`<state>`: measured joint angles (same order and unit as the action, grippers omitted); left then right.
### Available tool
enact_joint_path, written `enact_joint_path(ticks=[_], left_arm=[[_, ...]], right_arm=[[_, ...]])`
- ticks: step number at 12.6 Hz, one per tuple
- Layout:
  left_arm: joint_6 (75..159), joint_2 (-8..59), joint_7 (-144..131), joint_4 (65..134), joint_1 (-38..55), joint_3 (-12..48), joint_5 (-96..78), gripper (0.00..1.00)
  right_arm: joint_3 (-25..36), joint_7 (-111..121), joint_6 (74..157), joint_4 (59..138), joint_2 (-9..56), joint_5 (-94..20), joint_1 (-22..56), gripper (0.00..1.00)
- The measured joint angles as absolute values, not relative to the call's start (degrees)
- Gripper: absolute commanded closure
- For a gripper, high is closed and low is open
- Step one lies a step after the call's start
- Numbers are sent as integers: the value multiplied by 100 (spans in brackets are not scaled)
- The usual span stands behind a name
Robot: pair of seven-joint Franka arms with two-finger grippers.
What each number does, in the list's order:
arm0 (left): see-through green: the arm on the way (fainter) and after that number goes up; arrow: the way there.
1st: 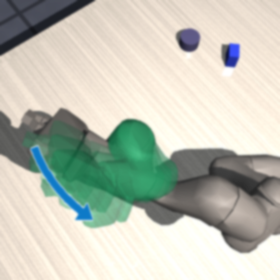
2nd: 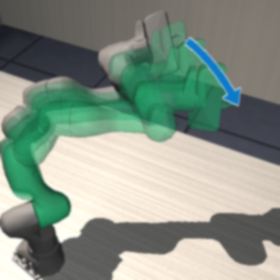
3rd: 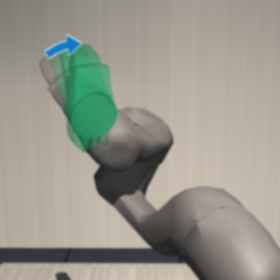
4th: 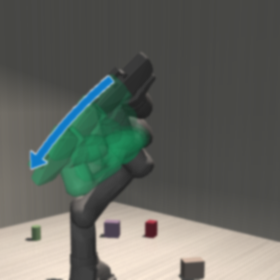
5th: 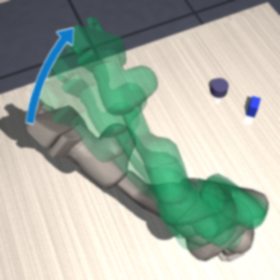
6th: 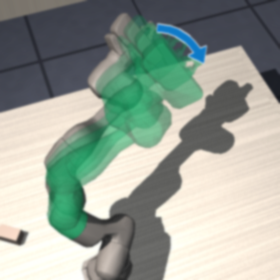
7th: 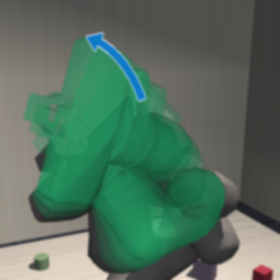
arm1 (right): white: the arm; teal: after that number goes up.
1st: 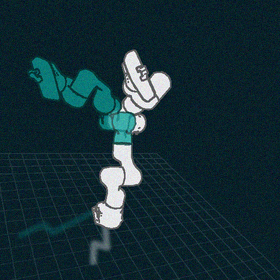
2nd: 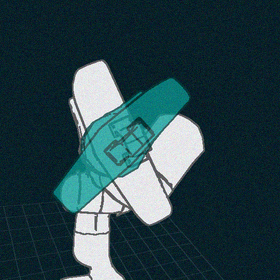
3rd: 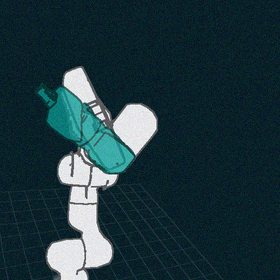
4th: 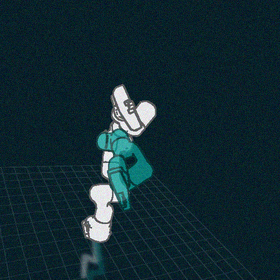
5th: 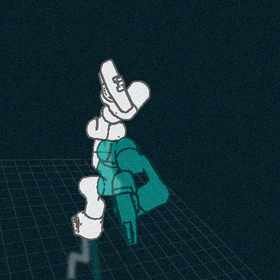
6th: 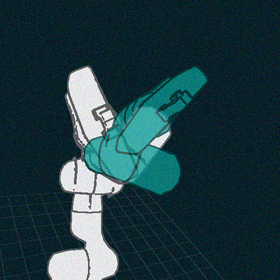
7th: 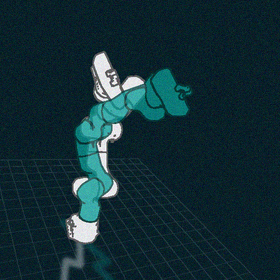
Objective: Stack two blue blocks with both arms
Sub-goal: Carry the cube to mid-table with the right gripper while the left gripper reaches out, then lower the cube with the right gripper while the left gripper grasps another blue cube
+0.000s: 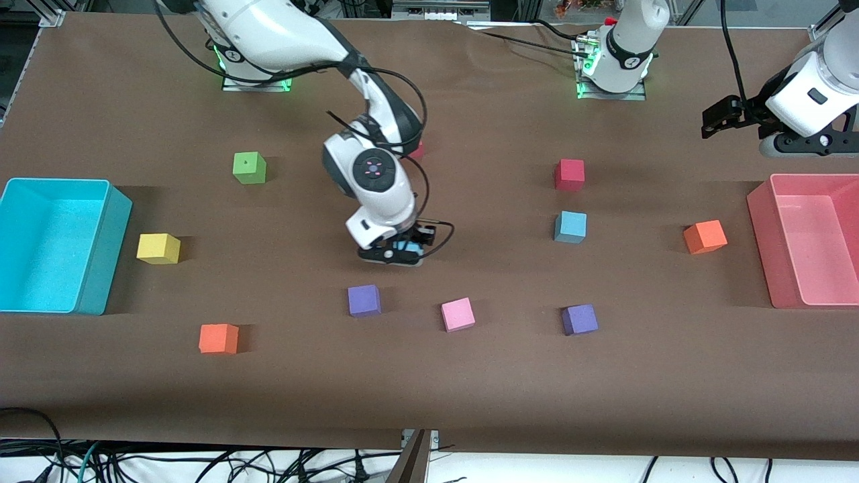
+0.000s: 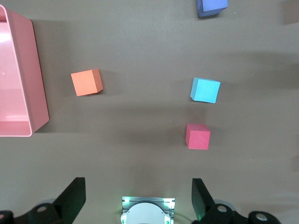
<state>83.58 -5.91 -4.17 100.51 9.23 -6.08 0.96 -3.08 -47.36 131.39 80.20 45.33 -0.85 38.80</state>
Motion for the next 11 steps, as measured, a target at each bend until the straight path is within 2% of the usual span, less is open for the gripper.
enact_joint_path(ticks=[4,5,6,8,11], left_arm=[[8624,-241,-872,10058,971,-452,-241,0],[8794,-85,-1110,10063,1007,-281,-271,0],[8965,84,-1314,10075,1069,-88,-276,0],[9446,402,-1525,10195,1182,247,-277,0],[10881,757,-1548,10865,1247,445,-277,0]], right_arm=[[-305,-4724,13663,7714,5133,-85,4067,63],[-316,-4701,13663,7681,5147,-85,4080,49],[-346,-4683,13661,7655,5147,-85,4091,1],[-364,-4649,13660,7637,5147,-83,4127,1],[-362,-4366,13660,7603,5142,-77,4136,1]])
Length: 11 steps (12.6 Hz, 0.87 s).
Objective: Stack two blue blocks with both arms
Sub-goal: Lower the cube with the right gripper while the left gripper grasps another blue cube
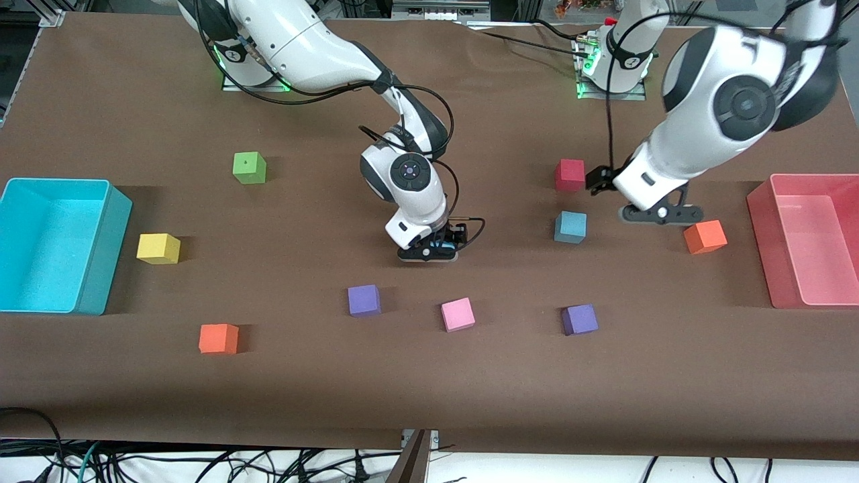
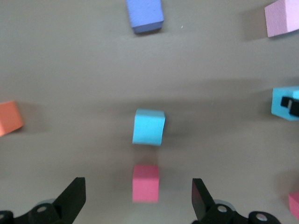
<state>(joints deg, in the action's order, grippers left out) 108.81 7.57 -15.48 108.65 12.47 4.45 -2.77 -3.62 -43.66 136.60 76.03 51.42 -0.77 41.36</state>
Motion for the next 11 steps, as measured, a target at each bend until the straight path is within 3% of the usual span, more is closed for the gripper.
enact_joint_path(ticks=[4,9,11], left_arm=[[12855,1010,-1537,12108,1246,481,-276,0],[14061,1416,-1530,12732,1250,484,-275,0],[14349,1662,-1529,12811,1261,493,-275,0]], right_arm=[[-339,-3929,13372,7483,4973,-77,4104,1],[-271,-2514,12296,7477,4184,-230,3801,0],[-134,-1492,12314,7687,4030,-1284,3787,0]])
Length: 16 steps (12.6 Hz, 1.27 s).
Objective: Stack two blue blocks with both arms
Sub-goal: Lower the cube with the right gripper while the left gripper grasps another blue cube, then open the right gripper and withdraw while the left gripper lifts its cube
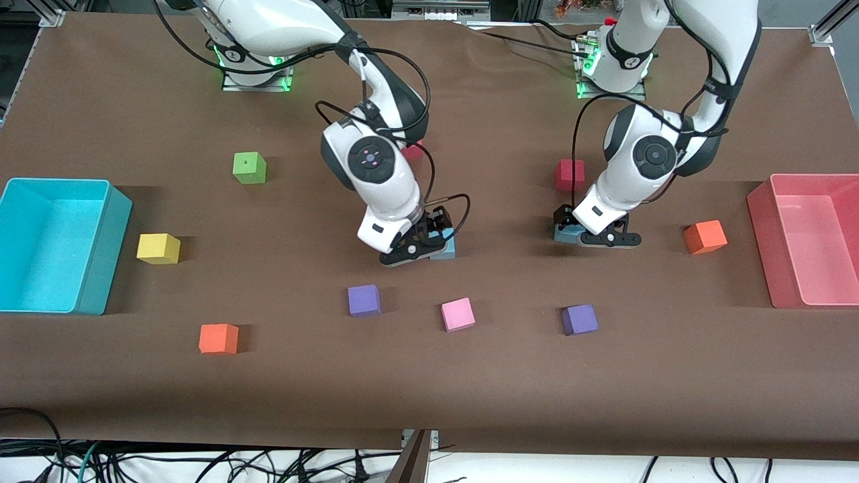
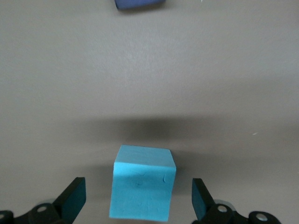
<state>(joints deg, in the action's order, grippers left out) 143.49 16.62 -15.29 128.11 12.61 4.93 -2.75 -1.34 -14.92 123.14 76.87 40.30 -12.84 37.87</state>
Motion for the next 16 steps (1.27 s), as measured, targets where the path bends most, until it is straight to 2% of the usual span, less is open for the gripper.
enact_joint_path(ticks=[3,4,5,6,7,8,11,13,16], left_arm=[[14635,2002,-1528,12819,1289,504,-275,1],[14652,2058,-1528,12818,1291,510,-275,9],[14657,2093,-1528,12818,1291,514,-275,45],[14658,2105,-1528,12818,1291,517,-275,72],[14658,2105,-1528,12818,1292,519,-275,94],[14658,2104,-1528,12816,1293,520,-275,100],[14506,2008,-1536,12733,1304,530,-275,100],[13910,1781,-1722,12414,1399,549,-276,100],[12664,1580,-2655,11376,1829,690,-472,100]], right_arm=[[348,858,12655,8510,3748,-2998,3824,0],[409,1472,13060,8857,3672,-3345,3823,0],[417,2134,13590,9222,3626,-3716,3835,0],[411,2743,14121,9521,3628,-4113,3890,0],[398,3338,14632,9771,3645,-4609,3972,0],[384,4032,15022,9955,3689,-5303,4076,0],[338,6544,15289,10059,3883,-7774,4240,0],[332,8210,15233,10084,3991,-9141,4237,0],[323,9942,15110,10139,4158,-10284,4237,0]])
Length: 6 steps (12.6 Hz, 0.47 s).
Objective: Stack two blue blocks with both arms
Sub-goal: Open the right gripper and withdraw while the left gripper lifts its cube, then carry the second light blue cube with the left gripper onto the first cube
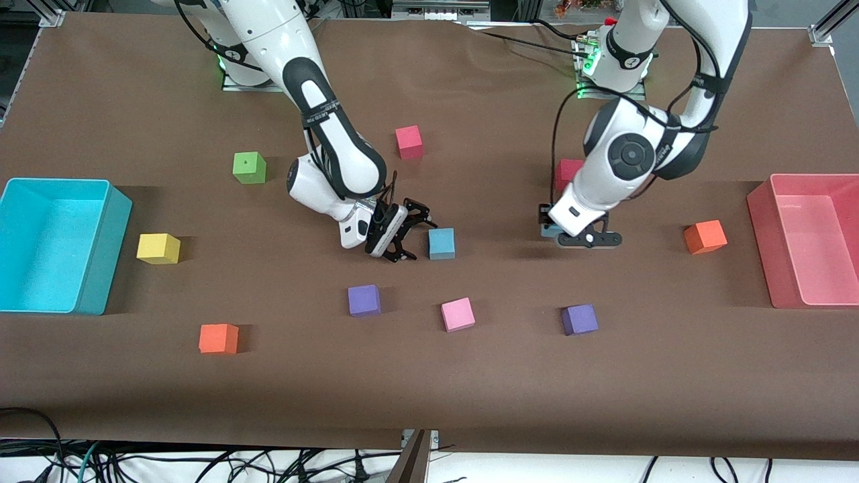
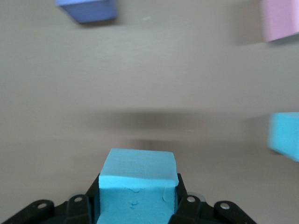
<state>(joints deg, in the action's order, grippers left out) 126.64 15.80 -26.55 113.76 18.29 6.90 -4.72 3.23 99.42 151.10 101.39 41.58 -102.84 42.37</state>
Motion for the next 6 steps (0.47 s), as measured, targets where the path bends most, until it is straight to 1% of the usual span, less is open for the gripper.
enact_joint_path(ticks=[1,3,6], left_arm=[[12470,1621,-2918,11065,2020,710,-660,100],[12376,1845,-3427,10565,2380,725,-900,100],[12378,2510,-4279,9796,2918,734,-920,100]], right_arm=[[322,10244,15091,10141,4203,-10463,4237,0],[322,10756,15012,10141,4248,-10733,4230,0],[323,11045,14666,10144,4272,-10844,4205,0]])
